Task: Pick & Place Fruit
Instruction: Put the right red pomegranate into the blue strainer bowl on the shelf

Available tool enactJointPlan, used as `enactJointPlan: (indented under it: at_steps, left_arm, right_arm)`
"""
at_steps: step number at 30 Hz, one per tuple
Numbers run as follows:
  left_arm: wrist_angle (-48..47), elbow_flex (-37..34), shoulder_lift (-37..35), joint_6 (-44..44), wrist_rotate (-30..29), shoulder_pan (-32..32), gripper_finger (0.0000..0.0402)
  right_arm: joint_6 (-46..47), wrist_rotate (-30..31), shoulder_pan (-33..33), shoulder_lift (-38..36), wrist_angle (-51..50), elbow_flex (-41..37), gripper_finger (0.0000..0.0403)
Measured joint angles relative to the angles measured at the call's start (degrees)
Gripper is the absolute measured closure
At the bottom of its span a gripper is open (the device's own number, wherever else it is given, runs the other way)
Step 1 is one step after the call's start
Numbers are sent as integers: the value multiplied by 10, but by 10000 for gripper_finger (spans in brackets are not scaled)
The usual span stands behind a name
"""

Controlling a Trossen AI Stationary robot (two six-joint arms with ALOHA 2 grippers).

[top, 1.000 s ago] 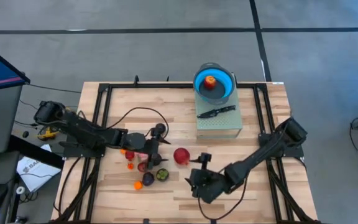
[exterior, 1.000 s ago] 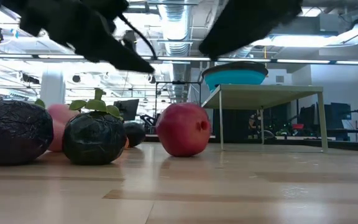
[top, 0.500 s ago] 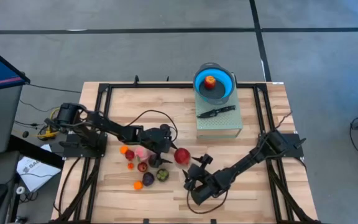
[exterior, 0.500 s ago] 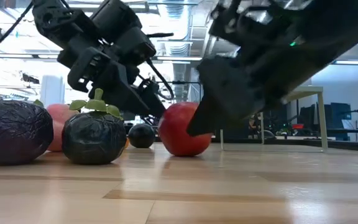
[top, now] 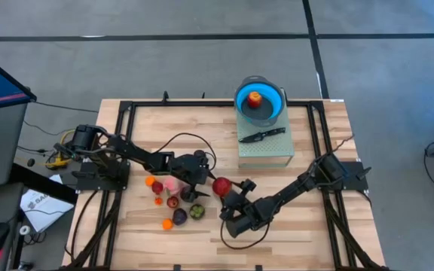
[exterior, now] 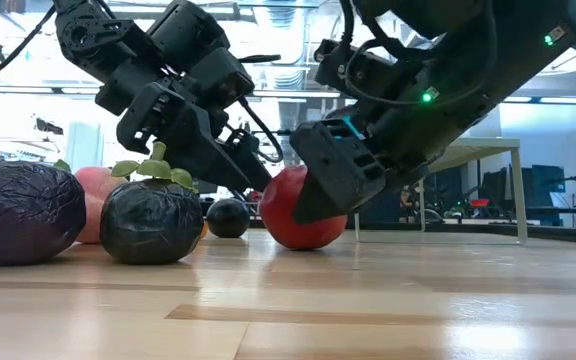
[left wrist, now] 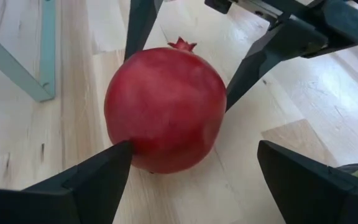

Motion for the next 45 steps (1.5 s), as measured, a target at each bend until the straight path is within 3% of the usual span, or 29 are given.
enactJointPlan:
  at_steps: [11, 22, 34, 40, 45]
  left_arm:
    - [8, -14, -1, 0, 28, -2, 60]
    - [1, -21, 0, -2, 26, -2, 60]
    - [4, -21, -7, -4, 25, -3, 60]
    - [-13, -28, -75, -17, 11, -3, 60]
    - [-10, -50, -151, -22, -20, -3, 60]
  right_arm:
    - [-2, -39, -14, -1, 24, 0, 6]
    - [-78, -76, -43, -1, 60, 0, 5]
    - [-77, -86, -24, -3, 63, 0, 32]
    - [-62, -102, 30, -35, 40, 10, 30]
    - [-81, -114, 73, -101, -51, 47, 30]
